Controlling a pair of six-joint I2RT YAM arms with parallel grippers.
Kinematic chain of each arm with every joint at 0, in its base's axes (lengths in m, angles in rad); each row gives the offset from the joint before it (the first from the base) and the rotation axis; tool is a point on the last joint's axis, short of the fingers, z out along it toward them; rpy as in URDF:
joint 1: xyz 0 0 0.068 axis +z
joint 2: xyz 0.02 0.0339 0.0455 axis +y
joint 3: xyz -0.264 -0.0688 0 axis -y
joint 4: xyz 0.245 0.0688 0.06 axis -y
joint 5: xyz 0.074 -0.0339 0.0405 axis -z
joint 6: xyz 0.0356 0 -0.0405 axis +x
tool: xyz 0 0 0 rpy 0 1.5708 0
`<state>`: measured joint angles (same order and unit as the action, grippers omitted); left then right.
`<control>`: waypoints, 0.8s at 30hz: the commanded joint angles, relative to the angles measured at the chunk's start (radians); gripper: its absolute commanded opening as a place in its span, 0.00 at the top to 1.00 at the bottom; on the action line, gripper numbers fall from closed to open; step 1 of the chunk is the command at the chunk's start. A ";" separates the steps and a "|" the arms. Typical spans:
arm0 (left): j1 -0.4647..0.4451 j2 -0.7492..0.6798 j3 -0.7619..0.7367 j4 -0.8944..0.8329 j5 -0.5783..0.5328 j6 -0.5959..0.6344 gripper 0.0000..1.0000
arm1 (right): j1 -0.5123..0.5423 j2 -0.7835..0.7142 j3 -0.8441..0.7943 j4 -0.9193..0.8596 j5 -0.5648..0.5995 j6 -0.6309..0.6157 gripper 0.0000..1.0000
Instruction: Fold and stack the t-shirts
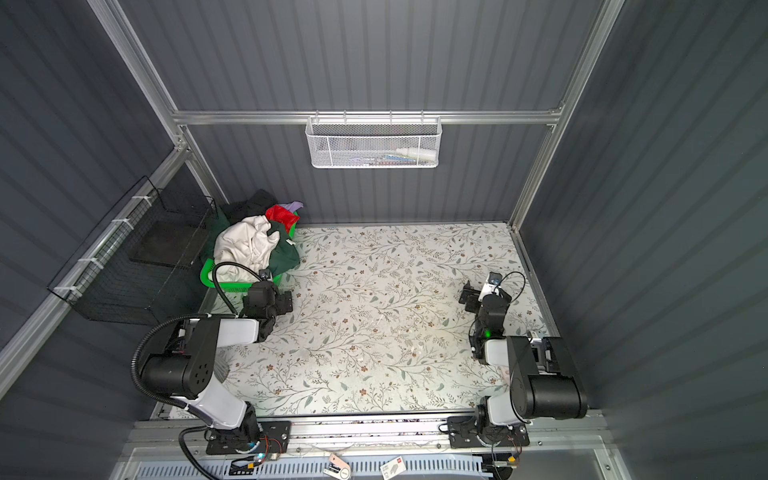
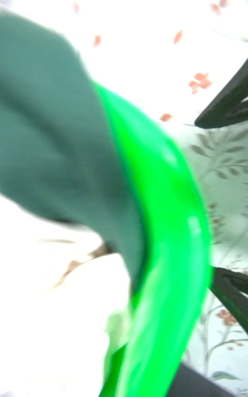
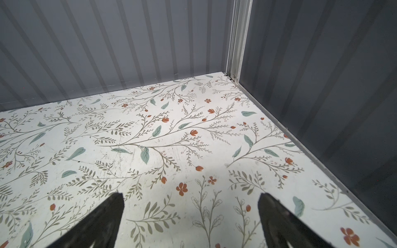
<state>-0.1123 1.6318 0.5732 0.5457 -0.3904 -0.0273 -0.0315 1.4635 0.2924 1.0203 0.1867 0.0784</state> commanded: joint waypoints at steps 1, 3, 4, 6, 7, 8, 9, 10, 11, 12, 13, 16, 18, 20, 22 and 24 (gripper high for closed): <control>0.002 -0.034 0.012 0.075 0.001 0.017 0.00 | -0.001 0.000 0.012 0.004 0.002 0.005 0.01; 0.002 -0.051 -0.003 0.086 -0.002 0.013 0.00 | -0.002 0.000 0.011 0.007 0.003 0.006 0.01; 0.002 -0.060 -0.015 0.103 -0.001 0.016 0.00 | -0.001 -0.001 0.011 0.007 0.003 0.006 0.01; -0.001 -0.085 -0.029 0.109 -0.001 0.018 0.00 | 0.004 -0.002 0.006 0.016 0.011 0.003 0.01; -0.003 -0.098 -0.035 0.112 -0.001 0.020 0.00 | 0.016 -0.003 0.004 0.028 0.033 -0.007 0.01; -0.005 -0.109 -0.041 0.118 -0.007 0.024 0.00 | 0.037 -0.018 0.007 0.006 0.060 -0.023 0.01; -0.010 -0.126 -0.050 0.123 -0.016 0.028 0.00 | 0.050 -0.046 0.002 -0.016 0.081 -0.031 0.01; -0.015 -0.143 -0.056 0.121 -0.030 0.029 0.00 | 0.052 -0.059 -0.011 0.018 0.079 -0.038 0.01; -0.018 -0.159 -0.061 0.119 -0.042 0.031 0.00 | 0.070 -0.077 -0.009 -0.005 0.117 -0.049 0.01; -0.022 -0.178 -0.065 0.115 -0.054 0.032 0.00 | 0.087 -0.121 0.001 -0.059 0.152 -0.059 0.01; -0.027 -0.202 -0.069 0.109 -0.066 0.029 0.00 | 0.099 -0.163 0.012 -0.109 0.165 -0.070 0.01; -0.059 -0.269 -0.051 0.037 -0.127 0.012 0.00 | 0.148 -0.276 0.078 -0.281 0.236 -0.053 0.01; -0.102 -0.309 -0.018 -0.039 -0.195 0.015 0.00 | 0.153 -0.395 0.176 -0.578 0.153 0.098 0.01; -0.135 -0.344 0.047 -0.170 -0.258 -0.007 0.00 | 0.154 -0.474 0.236 -0.725 0.049 0.234 0.01; -0.141 -0.376 0.153 -0.358 -0.287 -0.087 0.00 | 0.155 -0.533 0.261 -0.800 -0.019 0.346 0.01; -0.140 -0.393 0.248 -0.504 -0.296 -0.139 0.00 | 0.154 -0.569 0.266 -0.826 -0.046 0.398 0.01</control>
<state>-0.2558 1.2808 0.7036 0.2928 -0.6048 -0.0765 0.1200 0.9218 0.5533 0.4122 0.2268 0.3077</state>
